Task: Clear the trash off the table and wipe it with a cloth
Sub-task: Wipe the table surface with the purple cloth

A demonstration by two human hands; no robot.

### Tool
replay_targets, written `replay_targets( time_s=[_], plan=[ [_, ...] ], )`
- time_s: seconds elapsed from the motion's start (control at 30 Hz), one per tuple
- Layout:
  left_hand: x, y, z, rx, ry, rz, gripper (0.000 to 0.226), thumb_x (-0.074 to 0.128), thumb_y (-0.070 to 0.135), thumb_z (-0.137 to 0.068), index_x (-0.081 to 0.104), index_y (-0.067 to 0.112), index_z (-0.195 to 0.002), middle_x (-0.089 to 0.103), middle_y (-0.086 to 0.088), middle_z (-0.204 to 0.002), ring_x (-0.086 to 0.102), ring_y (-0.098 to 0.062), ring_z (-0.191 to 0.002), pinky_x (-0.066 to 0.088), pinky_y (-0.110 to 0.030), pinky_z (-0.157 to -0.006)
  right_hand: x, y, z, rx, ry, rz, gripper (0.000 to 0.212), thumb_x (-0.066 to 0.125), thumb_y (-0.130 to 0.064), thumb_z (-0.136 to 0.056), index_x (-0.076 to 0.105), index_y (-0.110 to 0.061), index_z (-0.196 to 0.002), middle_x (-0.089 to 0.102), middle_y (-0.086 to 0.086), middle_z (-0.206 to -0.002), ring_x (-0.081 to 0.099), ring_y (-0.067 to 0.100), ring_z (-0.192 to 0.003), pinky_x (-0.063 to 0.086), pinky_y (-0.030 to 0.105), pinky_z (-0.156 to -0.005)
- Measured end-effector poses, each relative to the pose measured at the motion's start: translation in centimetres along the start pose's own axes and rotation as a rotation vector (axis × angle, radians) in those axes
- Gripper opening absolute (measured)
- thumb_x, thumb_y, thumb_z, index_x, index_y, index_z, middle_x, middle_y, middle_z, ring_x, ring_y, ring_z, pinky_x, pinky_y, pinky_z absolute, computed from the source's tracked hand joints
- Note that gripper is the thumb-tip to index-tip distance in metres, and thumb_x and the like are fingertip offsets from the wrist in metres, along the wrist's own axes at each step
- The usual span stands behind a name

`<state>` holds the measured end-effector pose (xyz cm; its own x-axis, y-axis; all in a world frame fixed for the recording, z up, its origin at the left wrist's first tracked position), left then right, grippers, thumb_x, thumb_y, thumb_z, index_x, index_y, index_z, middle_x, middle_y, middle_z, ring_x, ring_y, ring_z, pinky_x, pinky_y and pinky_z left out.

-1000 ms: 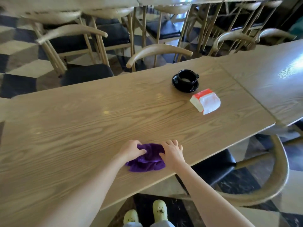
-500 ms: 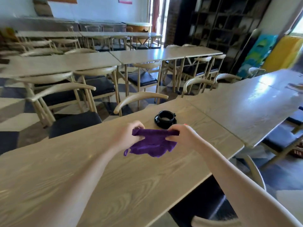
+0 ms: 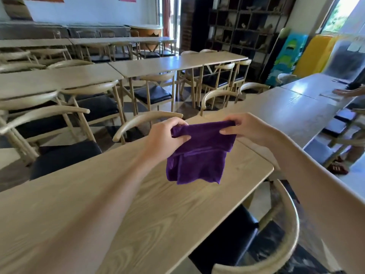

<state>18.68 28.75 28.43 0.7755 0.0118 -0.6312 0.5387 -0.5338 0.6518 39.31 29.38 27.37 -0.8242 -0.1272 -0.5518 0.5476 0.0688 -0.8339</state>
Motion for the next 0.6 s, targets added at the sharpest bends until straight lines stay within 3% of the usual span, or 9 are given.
replay_targets(
  time_s=[0.07, 0.17, 0.3, 0.47, 0.6],
  plan=[
    [2.7, 0.6, -0.6, -0.017, -0.007, 0.023, 0.022, 0.073, 0.019, -0.078, 0.067, 0.018, -0.099, 0.065, 0.009, -0.089, 0.062, -0.012, -0.085, 0.049, -0.029, -0.081, -1.7, 2.8, -0.4, 0.048, -0.038, -0.052, 0.019, 0.065, -0.003, -0.082, 0.068, -0.021, -0.086, 0.069, -0.004, -0.079, 0.066, 0.007, -0.075, 0.056, 0.021, -0.073],
    [7.8, 1.4, -1.8, -0.034, -0.02, 0.092, 0.021, 0.071, 0.018, -0.078, 0.065, 0.018, -0.099, 0.066, 0.007, -0.089, 0.063, -0.013, -0.085, 0.051, -0.033, -0.082, -4.5, 7.3, -1.2, 0.119, -0.087, -0.154, 0.019, 0.06, 0.003, -0.083, 0.066, -0.013, -0.09, 0.072, -0.007, -0.071, 0.068, 0.006, -0.07, 0.056, 0.017, -0.064],
    [16.3, 1.5, -3.2, -0.162, 0.0, 0.142, 0.021, 0.07, 0.015, -0.079, 0.064, 0.017, -0.099, 0.061, 0.015, -0.078, 0.056, 0.002, -0.07, 0.041, -0.005, -0.067, -8.2, 14.8, -2.7, 0.215, -0.152, -0.185, 0.017, 0.059, 0.004, -0.084, 0.066, -0.011, -0.09, 0.071, -0.006, -0.072, 0.068, 0.006, -0.07, 0.055, 0.017, -0.064],
    [28.7, -0.5, -3.8, -0.422, -0.04, 0.289, 0.019, 0.065, 0.005, -0.078, 0.062, 0.014, -0.095, 0.055, 0.019, -0.073, 0.054, 0.012, -0.068, 0.038, 0.0, -0.067, -11.5, 26.1, -4.1, 0.376, -0.217, -0.164, 0.015, 0.064, -0.001, -0.081, 0.068, -0.014, -0.089, 0.072, -0.001, -0.079, 0.068, 0.012, -0.076, 0.056, 0.022, -0.071],
    [36.1, -2.9, -3.5, -0.611, -0.052, 0.334, 0.022, 0.065, 0.002, -0.078, 0.064, 0.007, -0.099, 0.054, 0.016, -0.076, 0.052, 0.002, -0.07, 0.037, 0.0, -0.067, -12.3, 33.0, -5.2, 0.462, -0.307, -0.095, 0.014, 0.064, -0.001, -0.083, 0.067, -0.011, -0.092, 0.07, 0.003, -0.086, 0.066, 0.015, -0.081, 0.057, 0.026, -0.078]
  ],
)
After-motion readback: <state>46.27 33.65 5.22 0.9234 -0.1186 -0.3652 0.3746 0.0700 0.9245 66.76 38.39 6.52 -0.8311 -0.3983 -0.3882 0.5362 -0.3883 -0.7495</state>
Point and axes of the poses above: each hand's wrist, its own z-axis away from the middle knuckle, its own x-axis out of the palm, y = z × x, the point moved 8 cm from there along -z, towards the middle knuckle
